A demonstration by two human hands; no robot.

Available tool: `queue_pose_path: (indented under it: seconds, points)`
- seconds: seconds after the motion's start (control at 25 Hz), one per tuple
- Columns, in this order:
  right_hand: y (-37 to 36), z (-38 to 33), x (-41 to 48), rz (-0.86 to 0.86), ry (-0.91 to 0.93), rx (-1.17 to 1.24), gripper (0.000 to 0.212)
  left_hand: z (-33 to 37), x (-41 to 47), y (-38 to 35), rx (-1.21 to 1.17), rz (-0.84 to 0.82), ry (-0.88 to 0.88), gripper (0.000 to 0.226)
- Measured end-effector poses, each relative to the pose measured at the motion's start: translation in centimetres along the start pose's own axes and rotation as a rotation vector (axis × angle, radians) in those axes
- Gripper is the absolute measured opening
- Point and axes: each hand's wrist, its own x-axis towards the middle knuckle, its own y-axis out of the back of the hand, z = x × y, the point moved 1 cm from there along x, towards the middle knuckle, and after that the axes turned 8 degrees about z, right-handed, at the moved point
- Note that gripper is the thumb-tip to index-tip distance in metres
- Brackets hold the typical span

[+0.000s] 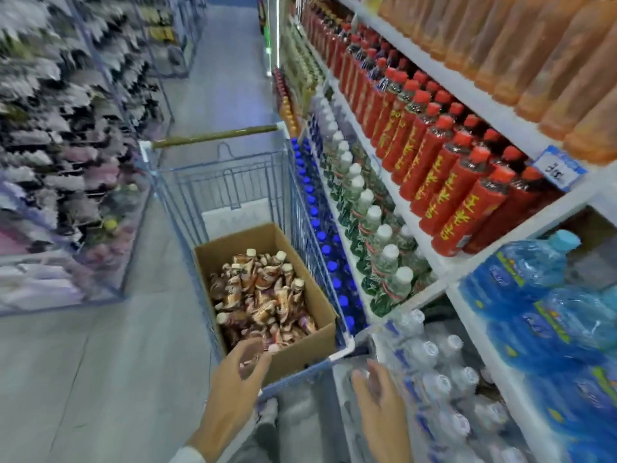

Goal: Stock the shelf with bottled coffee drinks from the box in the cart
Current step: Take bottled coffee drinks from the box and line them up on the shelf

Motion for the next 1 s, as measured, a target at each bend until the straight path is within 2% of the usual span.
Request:
queue_pose_path:
  seconds: [0.2,0.36,0.44,0.6,0.72,0.84,1.0]
  points:
    - [-5.3,-2.8,3.3,-0.103,-0.002,-0.106,0.027,-2.7,5.9,0.4,-0.027,0.059,0.169,0.008]
    - [-9.1,-4.9,6.0,-0.17,-0.061,-0.214,0.036,-3.9,11.0,0.2,-0.027,0.057,0.25,0.006]
    - [-10.4,-6.4,7.2,-0.218,-0.06,-0.279,0.039,-4.1,13.9,-0.4,-0.012,0.048,0.266,0.016]
    - [-12.5,-8.7,9.3,-0.258,-0.056,-0.306,0.043,-3.7,21.8,-4.0,0.029,0.009,0.297,0.052]
    - [-13.9,-9.1,11.3,-0.292,-0.061,-0.324,0.036,-3.5,29.2,-7.7,0.075,-0.007,0.305,0.062]
    - [-14.5,-8.8,13.4,-0.312,-0.099,-0.326,0.032,-4.9,35.2,-11.1,0.273,-0.063,0.244,0.067]
    - [-15.1,-7.6,15.8,-0.343,-0.13,-0.344,0.037,-8.8,39.8,-14.4,0.51,-0.204,0.128,0.074]
